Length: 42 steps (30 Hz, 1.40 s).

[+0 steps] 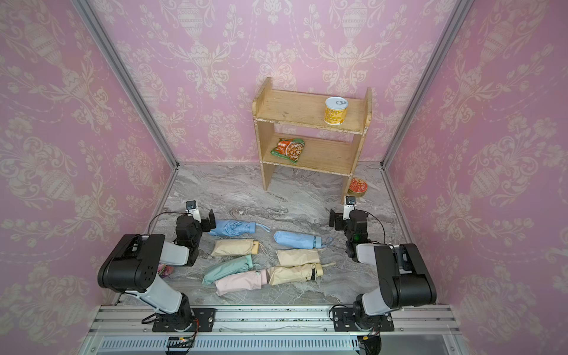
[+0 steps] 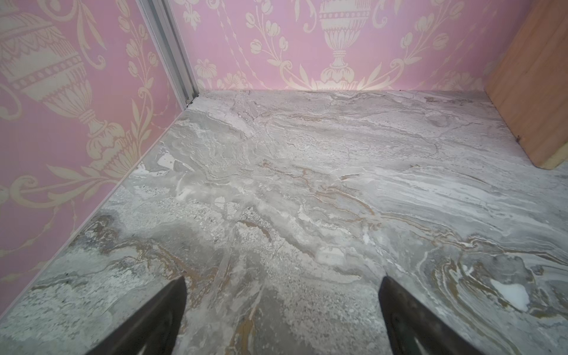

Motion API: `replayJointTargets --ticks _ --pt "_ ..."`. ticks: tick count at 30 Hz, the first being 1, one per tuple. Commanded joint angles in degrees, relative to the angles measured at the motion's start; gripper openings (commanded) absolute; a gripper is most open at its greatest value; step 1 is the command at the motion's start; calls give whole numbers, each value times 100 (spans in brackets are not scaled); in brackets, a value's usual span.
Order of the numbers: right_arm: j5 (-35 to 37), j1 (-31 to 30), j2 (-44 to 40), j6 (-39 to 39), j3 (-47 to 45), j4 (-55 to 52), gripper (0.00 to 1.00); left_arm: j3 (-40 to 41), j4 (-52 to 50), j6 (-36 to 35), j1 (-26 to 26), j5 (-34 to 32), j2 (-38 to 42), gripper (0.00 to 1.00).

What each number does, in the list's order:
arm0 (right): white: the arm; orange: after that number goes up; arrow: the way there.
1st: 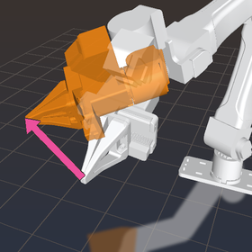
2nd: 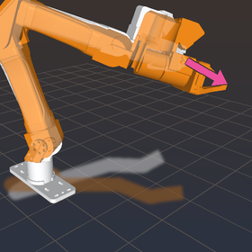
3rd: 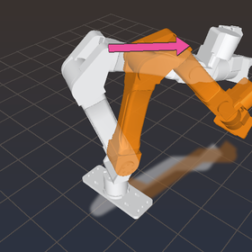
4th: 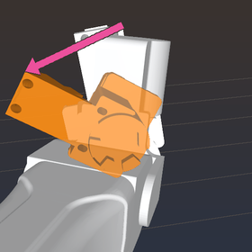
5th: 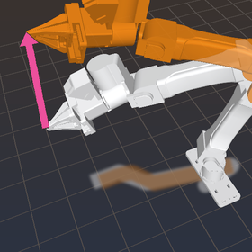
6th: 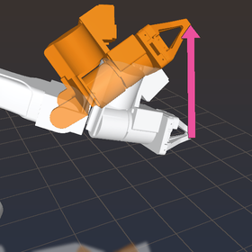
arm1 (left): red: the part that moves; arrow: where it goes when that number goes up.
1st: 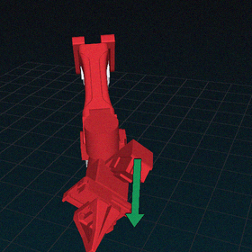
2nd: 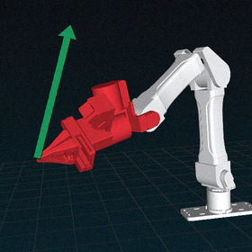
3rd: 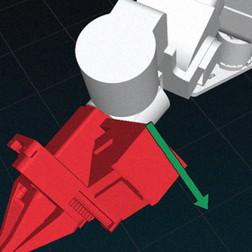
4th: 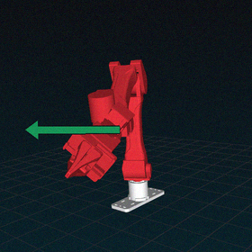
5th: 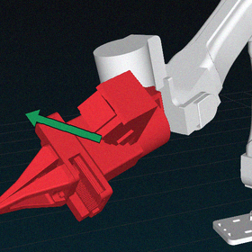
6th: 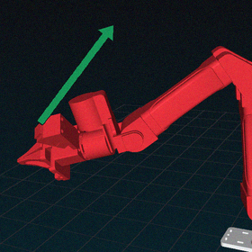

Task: Take umbrellas out of sleeves
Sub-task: Take out the umbrella from the umbrella sleeve.

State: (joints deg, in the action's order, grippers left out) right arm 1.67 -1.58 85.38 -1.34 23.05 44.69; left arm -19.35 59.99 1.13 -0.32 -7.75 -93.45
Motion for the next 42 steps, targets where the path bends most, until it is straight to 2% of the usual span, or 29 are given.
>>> replayJointTargets --ticks 1,35,38,40,42 --pt "-32 26 57 -17 15 32 100 -77 -102 -34 -39 -2 -41 99" --pt "-57 33 51 -20 24 34 100 -77 -100 2 -39 -88 -42 99" --pt "129 22 -204 -73 340 -721 100 0 -70 50 -39 -303 138 99" --pt "186 11 -564 -86 826 -1856 100 17 -524 91 -43 -451 650 99" --pt "166 -15 -1011 -106 1071 -2482 100 -27 -1195 125 -44 -582 1364 99"
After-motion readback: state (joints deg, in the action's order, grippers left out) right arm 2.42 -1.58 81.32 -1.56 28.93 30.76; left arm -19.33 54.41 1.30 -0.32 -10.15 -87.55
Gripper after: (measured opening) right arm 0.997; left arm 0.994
